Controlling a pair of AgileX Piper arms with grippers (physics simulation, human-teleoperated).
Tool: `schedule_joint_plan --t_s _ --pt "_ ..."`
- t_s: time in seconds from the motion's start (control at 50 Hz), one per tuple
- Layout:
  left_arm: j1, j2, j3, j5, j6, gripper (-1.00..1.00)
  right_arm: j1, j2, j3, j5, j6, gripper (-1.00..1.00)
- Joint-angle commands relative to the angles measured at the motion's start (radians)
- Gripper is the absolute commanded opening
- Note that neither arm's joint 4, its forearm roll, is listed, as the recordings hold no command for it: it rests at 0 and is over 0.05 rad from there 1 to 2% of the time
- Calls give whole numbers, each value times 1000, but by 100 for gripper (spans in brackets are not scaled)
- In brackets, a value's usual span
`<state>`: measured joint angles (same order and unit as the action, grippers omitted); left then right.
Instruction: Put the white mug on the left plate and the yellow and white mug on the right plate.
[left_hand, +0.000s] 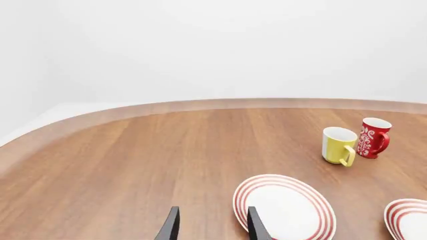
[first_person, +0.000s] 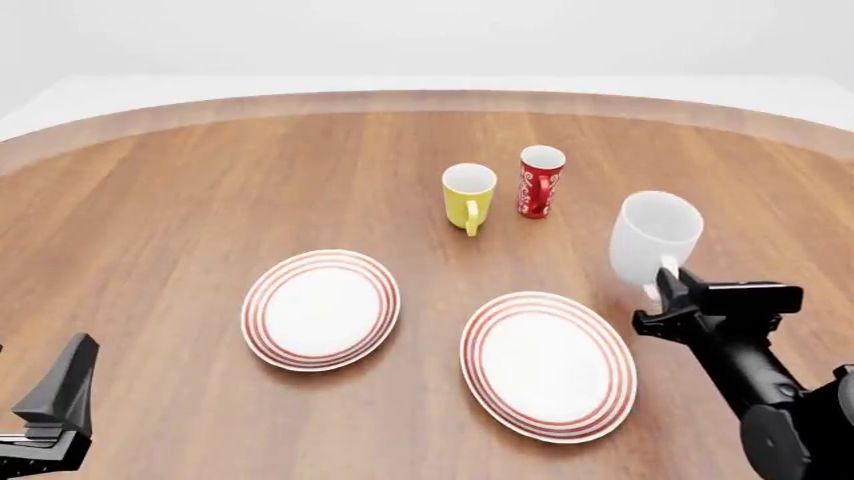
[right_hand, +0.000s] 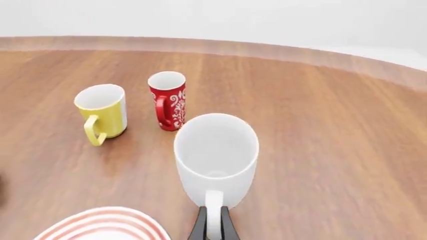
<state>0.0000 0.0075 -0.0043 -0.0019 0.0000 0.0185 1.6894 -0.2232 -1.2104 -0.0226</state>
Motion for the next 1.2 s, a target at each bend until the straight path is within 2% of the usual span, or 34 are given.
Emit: schedule_joint_plan --t_s 0.02,0.46,0.68,0.74,1.2 --pt "0 0 0 0 0 100 32 -82 20 18 3 -100" --pt "0 0 0 0 0 100 115 -276 24 151 11 -100" --pt "0 0 0 0 0 100 160 -355 1 231 -14 -100" --pt "0 0 0 0 0 100 191 -384 -16 269 -37 -100" --pt "0 0 0 0 0 100 349 -314 -163 305 -97 -100"
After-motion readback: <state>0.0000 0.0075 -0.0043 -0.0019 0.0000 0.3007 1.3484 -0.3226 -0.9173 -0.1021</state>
